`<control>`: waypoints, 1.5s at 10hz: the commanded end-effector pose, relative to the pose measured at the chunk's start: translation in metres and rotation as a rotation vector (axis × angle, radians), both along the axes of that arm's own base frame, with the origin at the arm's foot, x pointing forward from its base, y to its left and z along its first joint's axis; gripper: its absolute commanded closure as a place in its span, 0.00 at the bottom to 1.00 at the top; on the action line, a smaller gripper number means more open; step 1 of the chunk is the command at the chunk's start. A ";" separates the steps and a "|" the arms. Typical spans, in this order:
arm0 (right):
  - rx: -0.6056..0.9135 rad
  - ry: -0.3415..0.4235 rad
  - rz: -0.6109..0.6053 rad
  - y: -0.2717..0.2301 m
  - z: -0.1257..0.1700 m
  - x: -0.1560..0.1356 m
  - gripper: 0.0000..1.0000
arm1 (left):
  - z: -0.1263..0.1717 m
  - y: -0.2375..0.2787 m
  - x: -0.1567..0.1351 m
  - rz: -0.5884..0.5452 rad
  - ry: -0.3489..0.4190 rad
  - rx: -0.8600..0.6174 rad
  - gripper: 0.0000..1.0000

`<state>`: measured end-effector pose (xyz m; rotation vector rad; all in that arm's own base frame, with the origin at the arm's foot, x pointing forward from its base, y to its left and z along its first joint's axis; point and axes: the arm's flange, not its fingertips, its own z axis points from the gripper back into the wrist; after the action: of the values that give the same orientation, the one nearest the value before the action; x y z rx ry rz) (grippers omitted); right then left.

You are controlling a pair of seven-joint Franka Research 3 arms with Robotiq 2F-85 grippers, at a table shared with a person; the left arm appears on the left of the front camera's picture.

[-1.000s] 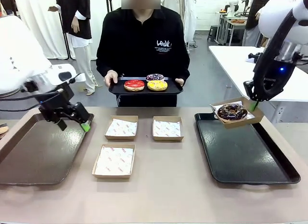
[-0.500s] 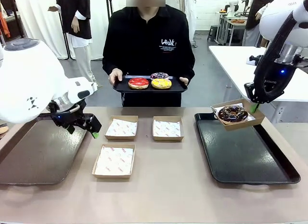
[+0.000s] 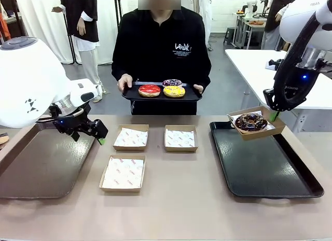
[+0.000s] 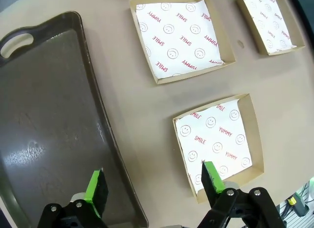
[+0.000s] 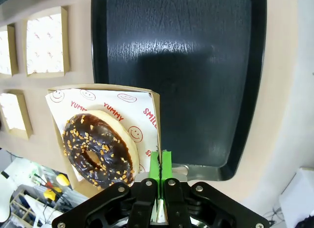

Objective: Individually package the donuts and arrange them on the tray.
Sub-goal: Place the picked Paper togo box on the Handle tray while simultaneously picking up another Paper togo box from the table with the other hand.

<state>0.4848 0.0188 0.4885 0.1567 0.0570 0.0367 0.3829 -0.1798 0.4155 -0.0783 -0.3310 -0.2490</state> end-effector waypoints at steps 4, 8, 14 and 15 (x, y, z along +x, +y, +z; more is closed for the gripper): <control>-0.043 -0.018 -0.081 0.004 -0.008 -0.008 0.99 | 0.000 -0.001 -0.001 -0.003 0.001 -0.001 0.00; -0.018 -0.108 -0.151 -0.015 -0.044 -0.063 0.99 | -0.002 -0.036 -0.009 0.176 0.079 -0.037 0.00; 0.017 -0.039 -0.087 -0.009 -0.100 -0.071 0.99 | -0.033 -0.049 -0.002 0.256 0.225 -0.043 0.00; 0.026 -0.036 -0.107 -0.004 -0.107 -0.070 0.99 | -0.036 -0.046 -0.003 0.261 0.235 -0.049 0.00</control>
<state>0.4105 0.0088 0.3889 0.1536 0.0278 -0.0651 0.3823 -0.2232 0.3762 -0.0916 -0.1289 0.0091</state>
